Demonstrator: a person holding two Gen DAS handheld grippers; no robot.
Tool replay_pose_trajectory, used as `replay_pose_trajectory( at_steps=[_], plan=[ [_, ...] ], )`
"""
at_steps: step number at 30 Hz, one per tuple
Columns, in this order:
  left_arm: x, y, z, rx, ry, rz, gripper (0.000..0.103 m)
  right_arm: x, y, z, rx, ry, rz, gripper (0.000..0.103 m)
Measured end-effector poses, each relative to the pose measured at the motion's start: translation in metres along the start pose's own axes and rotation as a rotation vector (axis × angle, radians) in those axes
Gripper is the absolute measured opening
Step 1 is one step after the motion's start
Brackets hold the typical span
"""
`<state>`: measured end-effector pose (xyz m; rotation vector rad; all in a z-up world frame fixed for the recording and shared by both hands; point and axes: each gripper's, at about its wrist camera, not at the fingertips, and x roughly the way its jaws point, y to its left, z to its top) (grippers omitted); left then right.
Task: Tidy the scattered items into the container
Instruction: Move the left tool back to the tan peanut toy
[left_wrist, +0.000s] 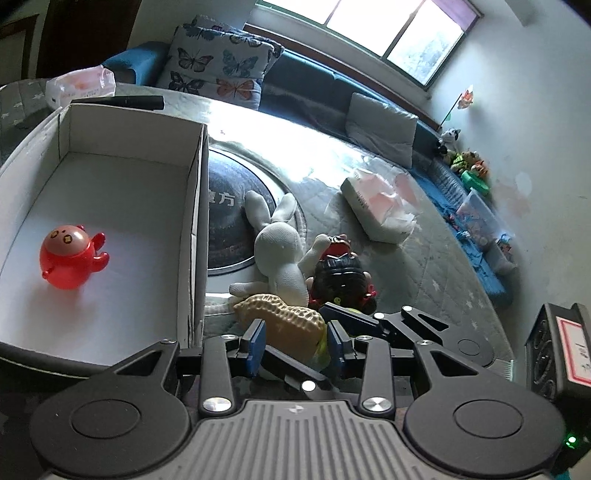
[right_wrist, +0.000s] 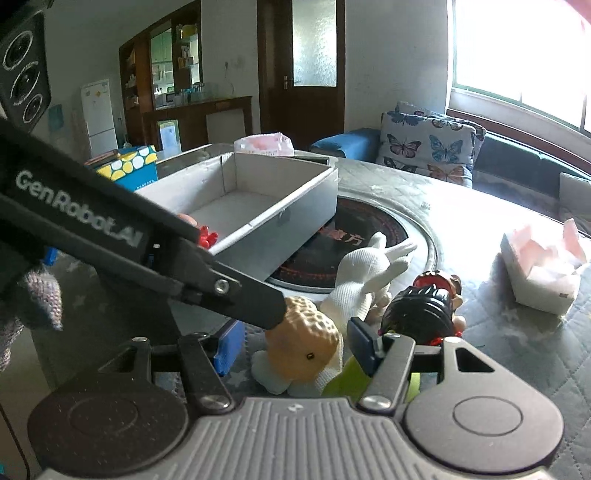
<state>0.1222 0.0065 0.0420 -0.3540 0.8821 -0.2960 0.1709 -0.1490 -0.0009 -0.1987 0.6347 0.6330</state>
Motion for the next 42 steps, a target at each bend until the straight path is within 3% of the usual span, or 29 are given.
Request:
replay_pose_trajectory(
  at_steps=[6,11,24,27,42],
  plan=[
    [0.006,0.004,0.002,-0.046,0.016,-0.019,0.039,0.001,-0.001,-0.002,0.002,0.004,0.017,0.059],
    [0.009,0.008,0.004,-0.092,0.018,-0.04,0.039,0.002,-0.004,-0.004,0.03,0.011,0.035,0.049],
    [0.012,-0.001,0.001,-0.062,0.009,0.016,0.038,0.001,-0.006,-0.008,0.098,0.016,0.063,0.047],
    [0.012,-0.004,-0.002,-0.03,0.004,0.03,0.038,0.001,-0.008,-0.009,0.113,0.013,0.064,0.041],
    [-0.006,-0.01,-0.028,0.083,0.037,-0.024,0.038,-0.031,-0.002,-0.028,0.082,0.048,0.144,0.039]
  ],
)
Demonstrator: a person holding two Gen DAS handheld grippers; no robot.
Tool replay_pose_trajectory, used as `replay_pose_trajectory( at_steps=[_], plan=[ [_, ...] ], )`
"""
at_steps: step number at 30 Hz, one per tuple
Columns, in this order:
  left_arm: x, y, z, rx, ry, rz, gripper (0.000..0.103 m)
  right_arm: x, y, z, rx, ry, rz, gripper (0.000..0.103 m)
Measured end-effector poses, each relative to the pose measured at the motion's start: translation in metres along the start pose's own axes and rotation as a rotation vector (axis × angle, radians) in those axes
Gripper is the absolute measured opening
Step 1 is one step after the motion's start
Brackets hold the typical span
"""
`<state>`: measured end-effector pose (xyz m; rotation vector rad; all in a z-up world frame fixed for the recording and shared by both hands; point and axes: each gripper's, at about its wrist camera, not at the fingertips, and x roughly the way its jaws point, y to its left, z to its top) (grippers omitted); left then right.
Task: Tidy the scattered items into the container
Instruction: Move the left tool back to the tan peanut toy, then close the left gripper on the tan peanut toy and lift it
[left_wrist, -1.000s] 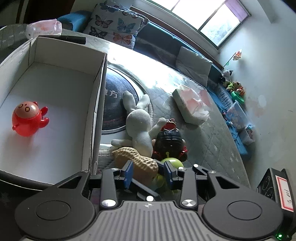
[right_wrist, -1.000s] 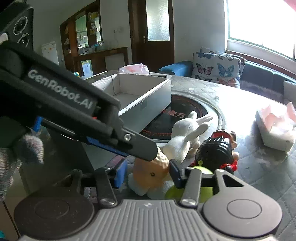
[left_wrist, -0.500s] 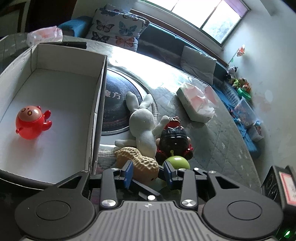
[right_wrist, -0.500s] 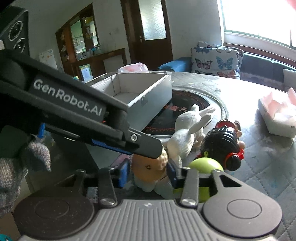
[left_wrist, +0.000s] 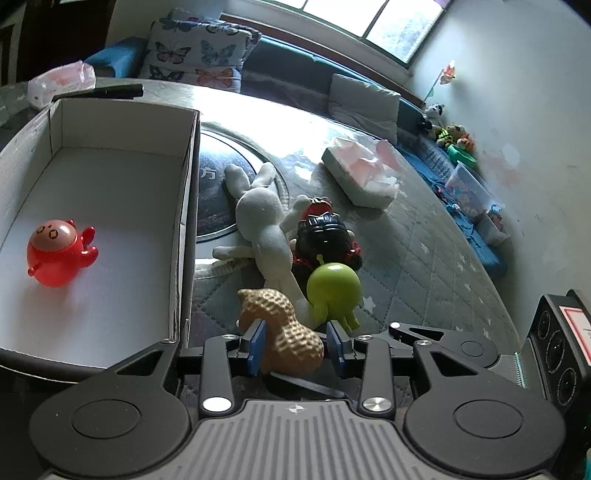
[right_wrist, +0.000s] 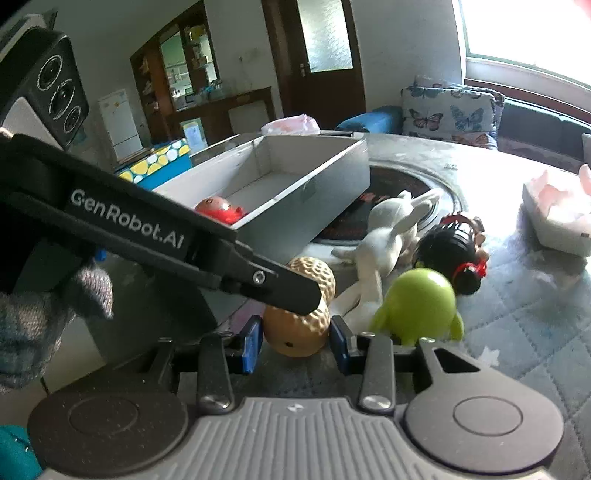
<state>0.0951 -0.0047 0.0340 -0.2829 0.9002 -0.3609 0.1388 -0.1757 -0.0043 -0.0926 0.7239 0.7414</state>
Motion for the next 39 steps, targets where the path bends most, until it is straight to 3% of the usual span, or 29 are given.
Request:
replay_pose_trajectory(
  at_steps=[9,16,23,39],
  plan=[
    [-0.008,0.014,-0.003,0.006,-0.02,-0.004,0.031,0.006,-0.003,-0.006,0.02,0.029,-0.003,0.039],
    [-0.016,0.008,-0.016,0.112,-0.027,0.012,0.031,0.008,-0.004,-0.005,0.019,0.031,0.004,0.039],
    [-0.023,0.003,-0.032,0.177,-0.027,-0.036,0.031,0.008,-0.005,-0.005,0.02,0.035,0.01,0.039],
    [-0.012,0.034,-0.027,0.12,0.005,0.054,0.028,0.012,-0.005,-0.008,0.013,0.046,-0.002,0.04]
  ],
)
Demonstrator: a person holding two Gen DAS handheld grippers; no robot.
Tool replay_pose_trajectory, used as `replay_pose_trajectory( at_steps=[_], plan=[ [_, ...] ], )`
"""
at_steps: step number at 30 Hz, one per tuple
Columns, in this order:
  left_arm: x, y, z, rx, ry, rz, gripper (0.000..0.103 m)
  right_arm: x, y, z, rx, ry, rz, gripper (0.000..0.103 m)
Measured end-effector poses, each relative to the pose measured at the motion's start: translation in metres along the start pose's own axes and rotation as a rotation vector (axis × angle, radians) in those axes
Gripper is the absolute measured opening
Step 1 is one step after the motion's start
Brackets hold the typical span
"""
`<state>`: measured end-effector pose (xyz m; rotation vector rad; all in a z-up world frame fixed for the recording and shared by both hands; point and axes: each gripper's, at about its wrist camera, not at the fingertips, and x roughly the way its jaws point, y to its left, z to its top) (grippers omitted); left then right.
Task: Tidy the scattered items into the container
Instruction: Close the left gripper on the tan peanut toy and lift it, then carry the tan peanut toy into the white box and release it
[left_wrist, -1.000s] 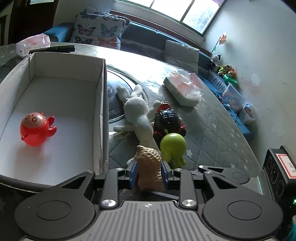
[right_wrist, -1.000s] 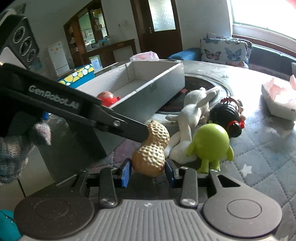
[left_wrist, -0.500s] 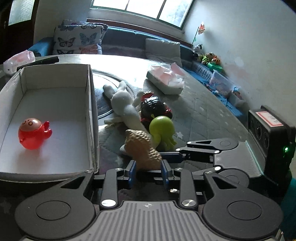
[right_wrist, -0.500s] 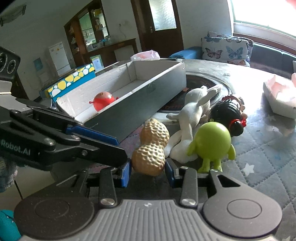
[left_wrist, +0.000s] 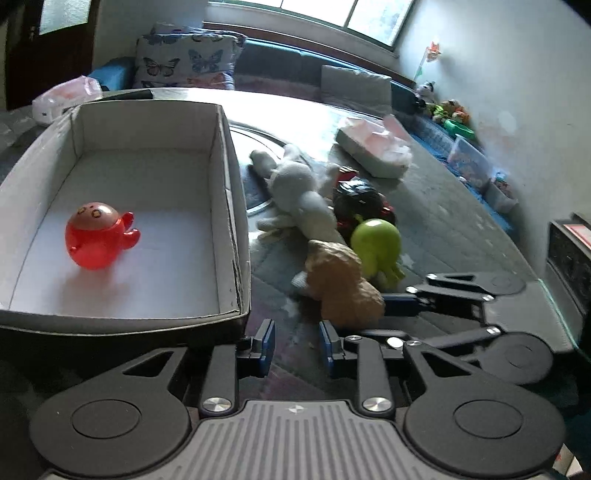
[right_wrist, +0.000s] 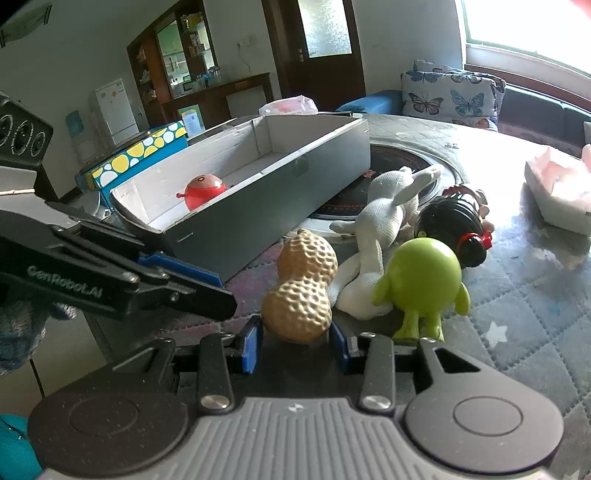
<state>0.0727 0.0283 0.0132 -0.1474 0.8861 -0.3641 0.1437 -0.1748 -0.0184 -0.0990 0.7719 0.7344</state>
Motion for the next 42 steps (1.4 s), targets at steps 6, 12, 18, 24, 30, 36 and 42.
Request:
replay_pose_trajectory(
  at_steps=[6,12,18,24,30,36,42],
  plan=[
    [0.01,0.016,0.018,-0.035,-0.019,0.04,0.027,-0.003,0.0,0.002,0.004,-0.007,-0.003,0.041],
    [0.027,0.034,0.031,-0.102,-0.002,0.039,0.027,-0.008,-0.003,0.006,0.018,-0.017,0.004,0.041],
    [0.023,0.032,0.023,-0.141,0.011,-0.032,0.029,-0.009,-0.008,0.011,0.047,-0.015,0.023,0.041],
    [0.018,0.023,0.021,-0.174,0.015,-0.14,0.03,-0.014,-0.004,0.012,0.032,-0.021,0.025,0.045],
    [0.018,0.023,0.023,-0.201,0.017,-0.158,0.031,-0.012,-0.009,0.018,0.038,-0.025,0.027,0.045],
    [0.022,0.027,0.025,-0.242,0.035,-0.2,0.033,-0.002,-0.004,0.023,0.014,-0.01,0.047,0.044],
    [0.025,0.024,0.025,-0.268,0.035,-0.231,0.035,0.004,-0.001,0.025,-0.01,0.009,0.045,0.04]
  ],
)
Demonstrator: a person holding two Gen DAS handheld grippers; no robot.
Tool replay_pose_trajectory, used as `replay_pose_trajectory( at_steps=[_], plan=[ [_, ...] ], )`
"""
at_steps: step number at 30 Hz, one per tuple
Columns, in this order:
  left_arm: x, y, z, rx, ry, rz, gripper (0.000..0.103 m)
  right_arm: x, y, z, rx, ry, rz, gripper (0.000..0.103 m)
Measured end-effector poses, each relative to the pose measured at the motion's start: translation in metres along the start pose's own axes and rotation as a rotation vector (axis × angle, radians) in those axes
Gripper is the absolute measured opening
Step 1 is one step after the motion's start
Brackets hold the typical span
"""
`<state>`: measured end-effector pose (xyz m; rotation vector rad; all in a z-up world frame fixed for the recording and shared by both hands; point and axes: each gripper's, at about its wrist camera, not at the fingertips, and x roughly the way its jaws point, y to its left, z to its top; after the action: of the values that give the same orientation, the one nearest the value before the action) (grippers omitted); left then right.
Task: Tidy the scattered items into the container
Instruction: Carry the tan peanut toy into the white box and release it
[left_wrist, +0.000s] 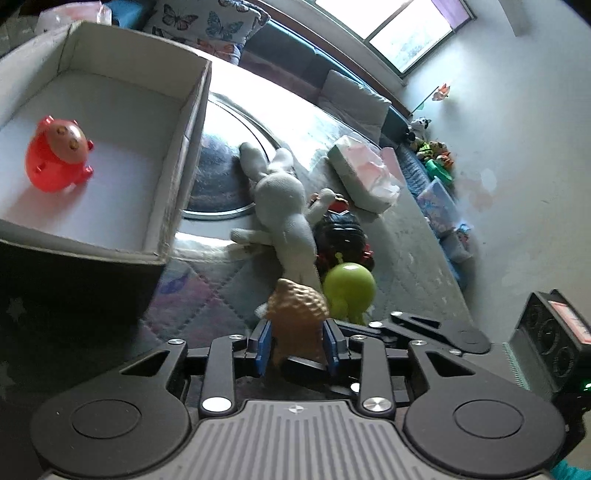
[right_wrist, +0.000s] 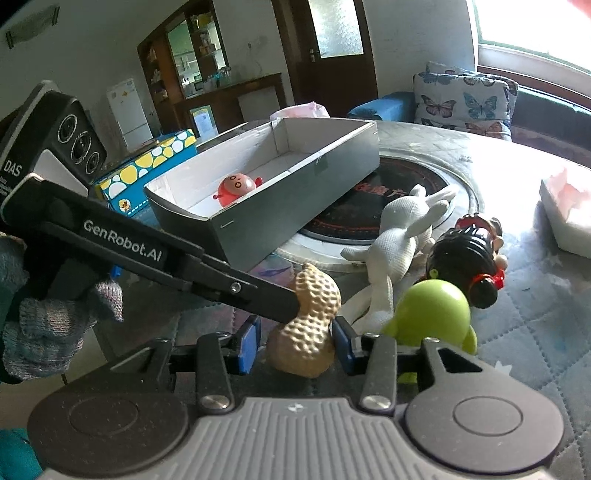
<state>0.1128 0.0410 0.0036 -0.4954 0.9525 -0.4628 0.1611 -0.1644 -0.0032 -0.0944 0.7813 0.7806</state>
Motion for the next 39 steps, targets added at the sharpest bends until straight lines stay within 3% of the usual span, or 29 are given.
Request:
replay_pose_trajectory(
  at_steps=[10,15,21,29,39],
  plan=[
    [-0.03,-0.015,0.002,0.058,-0.097,0.001,0.031,-0.01,0.012,0.009,-0.021,-0.048,-0.022,0.039],
    [-0.062,-0.019,0.024,0.102,-0.205,0.039,0.031,-0.013,0.026,0.042,-0.071,-0.132,-0.016,0.039],
    [-0.086,0.001,0.062,0.103,-0.279,0.113,0.031,0.014,0.04,0.088,-0.124,-0.199,0.016,0.039],
    [-0.066,0.059,0.113,0.01,-0.226,0.158,0.031,0.086,0.035,0.134,-0.101,-0.138,0.049,0.039],
    [-0.033,0.111,0.141,-0.08,-0.128,0.136,0.032,0.15,0.021,0.15,-0.086,-0.006,0.02,0.039]
  ],
)
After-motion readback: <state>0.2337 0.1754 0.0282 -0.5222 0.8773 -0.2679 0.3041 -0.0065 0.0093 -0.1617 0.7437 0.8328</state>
